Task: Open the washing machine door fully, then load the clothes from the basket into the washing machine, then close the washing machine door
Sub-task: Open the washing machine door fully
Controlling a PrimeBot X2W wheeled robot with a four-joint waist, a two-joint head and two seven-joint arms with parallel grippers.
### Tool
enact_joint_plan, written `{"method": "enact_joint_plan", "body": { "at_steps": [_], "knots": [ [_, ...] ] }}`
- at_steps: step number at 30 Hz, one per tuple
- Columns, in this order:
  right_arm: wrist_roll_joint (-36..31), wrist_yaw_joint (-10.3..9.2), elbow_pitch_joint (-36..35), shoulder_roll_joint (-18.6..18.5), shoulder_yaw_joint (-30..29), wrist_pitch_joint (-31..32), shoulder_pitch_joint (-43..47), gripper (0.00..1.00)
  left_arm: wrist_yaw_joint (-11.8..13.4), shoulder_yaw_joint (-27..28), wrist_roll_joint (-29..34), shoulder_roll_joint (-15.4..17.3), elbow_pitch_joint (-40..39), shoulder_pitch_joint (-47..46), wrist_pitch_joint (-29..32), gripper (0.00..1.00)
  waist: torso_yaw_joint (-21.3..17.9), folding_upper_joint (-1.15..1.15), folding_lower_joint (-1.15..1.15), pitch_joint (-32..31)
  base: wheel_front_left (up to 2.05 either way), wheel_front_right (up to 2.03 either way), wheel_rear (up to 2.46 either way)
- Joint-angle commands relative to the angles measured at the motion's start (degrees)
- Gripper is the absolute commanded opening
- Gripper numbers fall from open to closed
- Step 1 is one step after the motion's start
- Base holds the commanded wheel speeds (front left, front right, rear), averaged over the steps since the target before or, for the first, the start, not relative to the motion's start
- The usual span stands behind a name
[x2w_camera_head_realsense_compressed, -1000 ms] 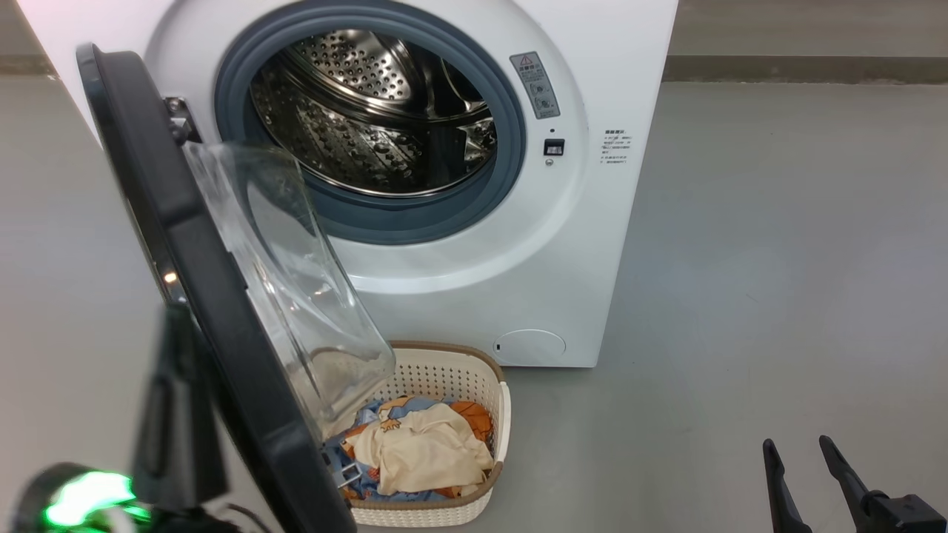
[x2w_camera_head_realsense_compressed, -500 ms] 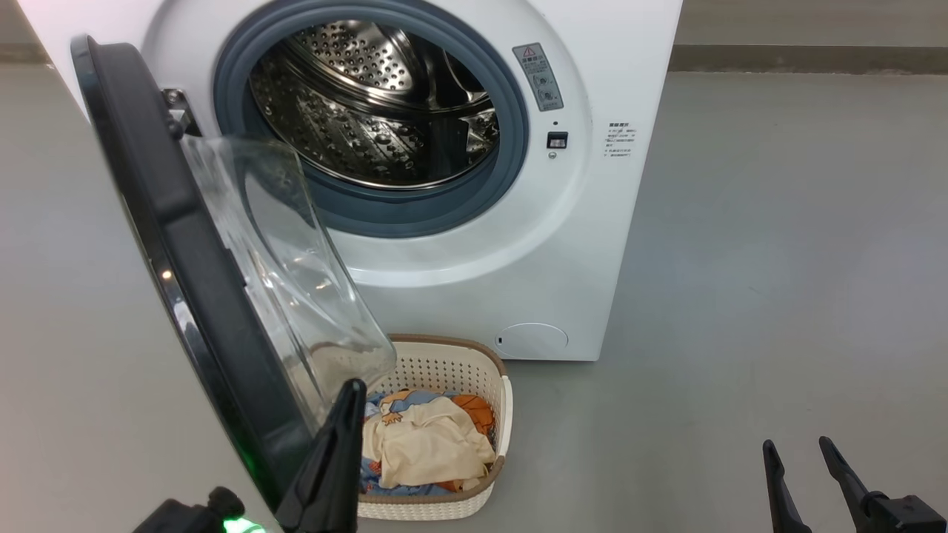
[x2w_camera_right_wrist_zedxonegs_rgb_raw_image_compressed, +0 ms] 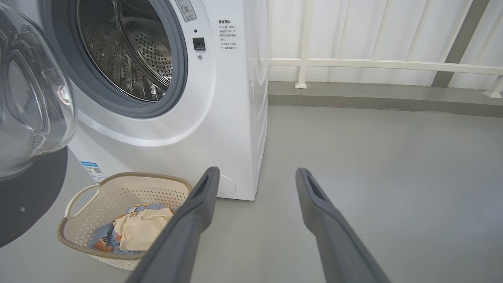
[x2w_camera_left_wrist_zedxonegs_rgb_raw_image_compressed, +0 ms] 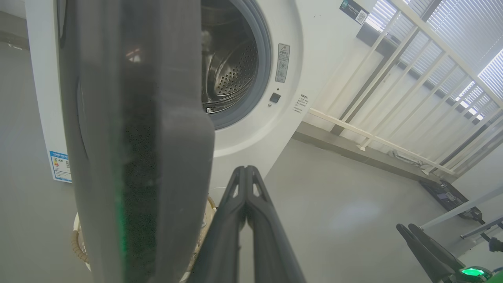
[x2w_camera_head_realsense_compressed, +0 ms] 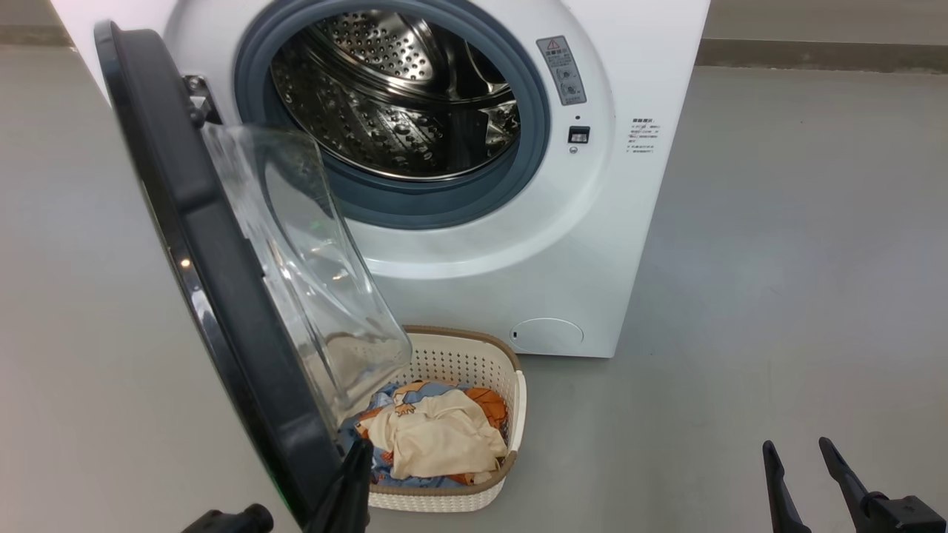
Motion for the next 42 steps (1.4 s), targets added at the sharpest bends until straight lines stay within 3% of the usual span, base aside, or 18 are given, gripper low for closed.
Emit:
{"method": "enact_joint_plan", "body": {
  "at_steps": [1,29,42],
  "knots": [
    [0.2,0.09,-1.1,-0.7,1.4,-0.7,-0.7,1.00,0.3,2.0,0.1,-0.1,-0.7,-1.2,-0.4,0.00,0.3,0.00,0.00,0.0,0.00,0.00,0.00],
    [0.8,0.09,-0.5,-0.7,1.7,-0.7,-0.3,1.00,4.9,5.4,0.0,-0.4,4.1,-3.8,-4.6,0.00,5.2,0.00,0.00,-0.6,0.00,0.00,0.00],
    [1.1,0.09,0.1,-0.7,2.2,-0.7,-0.2,1.00,7.6,13.7,-2.2,1.2,8.3,-5.4,-7.6,0.00,9.4,0.00,0.00,-0.4,0.00,0.00,0.00]
  ]
}}
